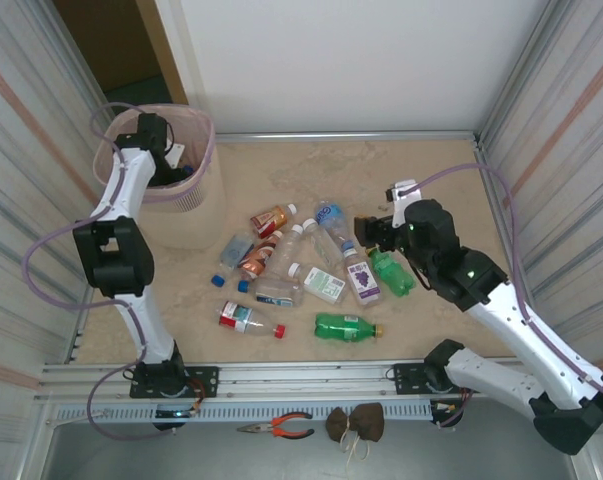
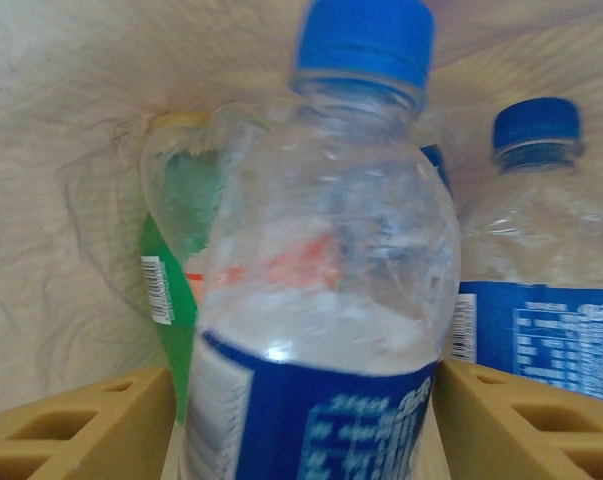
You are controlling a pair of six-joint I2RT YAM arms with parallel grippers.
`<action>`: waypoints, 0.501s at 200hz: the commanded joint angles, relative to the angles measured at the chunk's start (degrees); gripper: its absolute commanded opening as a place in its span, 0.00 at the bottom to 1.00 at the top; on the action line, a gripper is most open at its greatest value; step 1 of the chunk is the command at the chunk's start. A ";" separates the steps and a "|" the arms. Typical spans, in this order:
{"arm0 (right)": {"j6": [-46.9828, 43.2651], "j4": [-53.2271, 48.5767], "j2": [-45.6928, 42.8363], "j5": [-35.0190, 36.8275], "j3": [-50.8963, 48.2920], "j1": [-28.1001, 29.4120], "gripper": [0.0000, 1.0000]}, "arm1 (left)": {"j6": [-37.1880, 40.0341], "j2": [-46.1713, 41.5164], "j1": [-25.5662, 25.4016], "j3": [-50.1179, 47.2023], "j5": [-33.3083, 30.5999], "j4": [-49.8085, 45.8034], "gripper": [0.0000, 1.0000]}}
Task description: Put the plastic bottles in the bin
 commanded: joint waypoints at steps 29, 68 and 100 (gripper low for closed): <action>7.83 -12.74 4.93 -9.90 4.09 -11.74 0.85 | -1.11 -7.51 0.44 -2.23 4.59 1.40 0.71; 1.67 -20.38 13.77 -15.34 5.89 -16.69 0.78 | -2.42 -10.75 1.40 -3.99 8.46 3.68 0.72; -1.79 -25.33 21.27 -12.15 7.11 -16.80 0.74 | -4.71 -12.95 3.92 -4.86 14.86 5.69 0.71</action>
